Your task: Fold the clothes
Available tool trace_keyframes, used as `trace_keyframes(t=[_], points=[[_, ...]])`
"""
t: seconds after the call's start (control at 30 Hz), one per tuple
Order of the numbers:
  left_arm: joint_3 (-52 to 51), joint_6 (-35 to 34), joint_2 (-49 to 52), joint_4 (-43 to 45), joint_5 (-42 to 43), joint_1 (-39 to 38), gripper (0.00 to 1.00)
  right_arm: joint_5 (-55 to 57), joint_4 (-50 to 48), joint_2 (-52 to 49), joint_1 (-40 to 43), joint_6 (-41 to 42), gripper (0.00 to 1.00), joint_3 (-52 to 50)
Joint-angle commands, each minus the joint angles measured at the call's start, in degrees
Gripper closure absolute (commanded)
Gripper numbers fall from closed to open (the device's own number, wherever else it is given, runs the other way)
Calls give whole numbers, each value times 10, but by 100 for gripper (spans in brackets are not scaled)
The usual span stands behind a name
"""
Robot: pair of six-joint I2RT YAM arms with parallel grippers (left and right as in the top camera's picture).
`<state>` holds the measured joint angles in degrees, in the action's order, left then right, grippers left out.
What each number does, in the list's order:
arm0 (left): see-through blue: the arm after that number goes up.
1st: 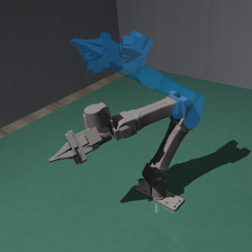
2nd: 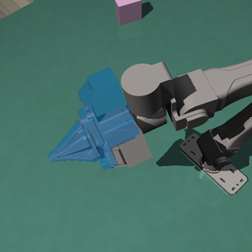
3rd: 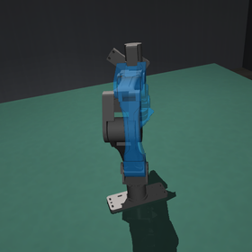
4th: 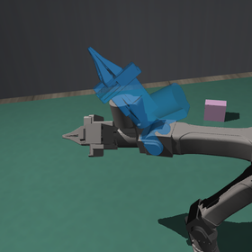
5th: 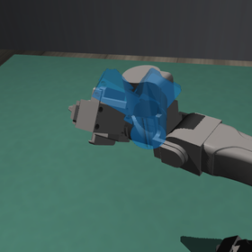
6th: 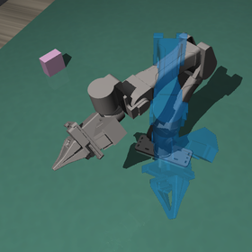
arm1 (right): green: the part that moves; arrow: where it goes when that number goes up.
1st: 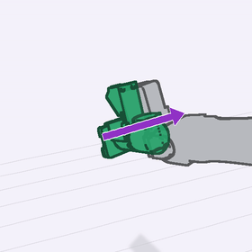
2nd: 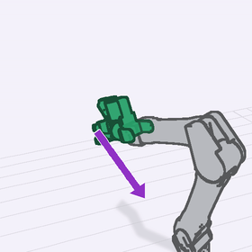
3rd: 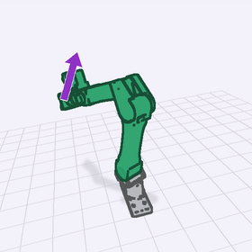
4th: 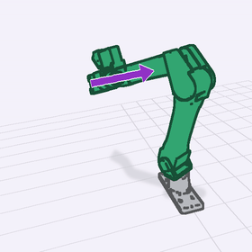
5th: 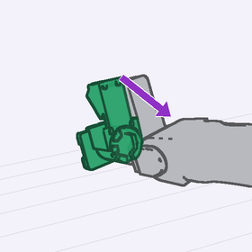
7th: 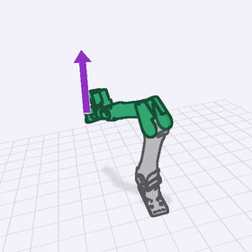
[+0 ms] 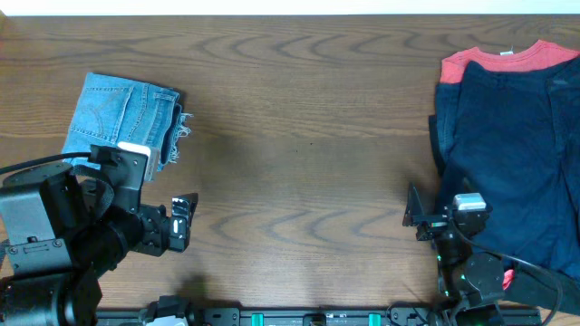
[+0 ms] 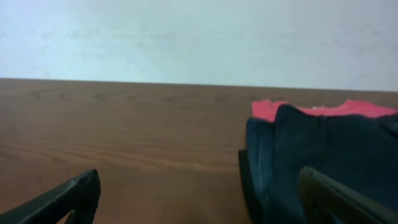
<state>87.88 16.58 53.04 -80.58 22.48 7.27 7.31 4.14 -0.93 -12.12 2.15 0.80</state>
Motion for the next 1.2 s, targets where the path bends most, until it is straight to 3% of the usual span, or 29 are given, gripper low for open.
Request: trace_keyframes(t=[0.0, 0.93, 1.03, 1.17], points=[[3, 3, 1, 0, -1, -2, 2, -5, -8, 6, 5, 10, 1, -5], [3, 3, -12, 1, -3, -27, 2, -5, -7, 6, 5, 10, 1, -5], [-2, 18, -29, 48, -47, -45, 2, -5, -7, 6, 5, 10, 1, -5], [-61, 18, -74, 189, -59, -73, 2, -5, -7, 6, 5, 10, 1, -5]])
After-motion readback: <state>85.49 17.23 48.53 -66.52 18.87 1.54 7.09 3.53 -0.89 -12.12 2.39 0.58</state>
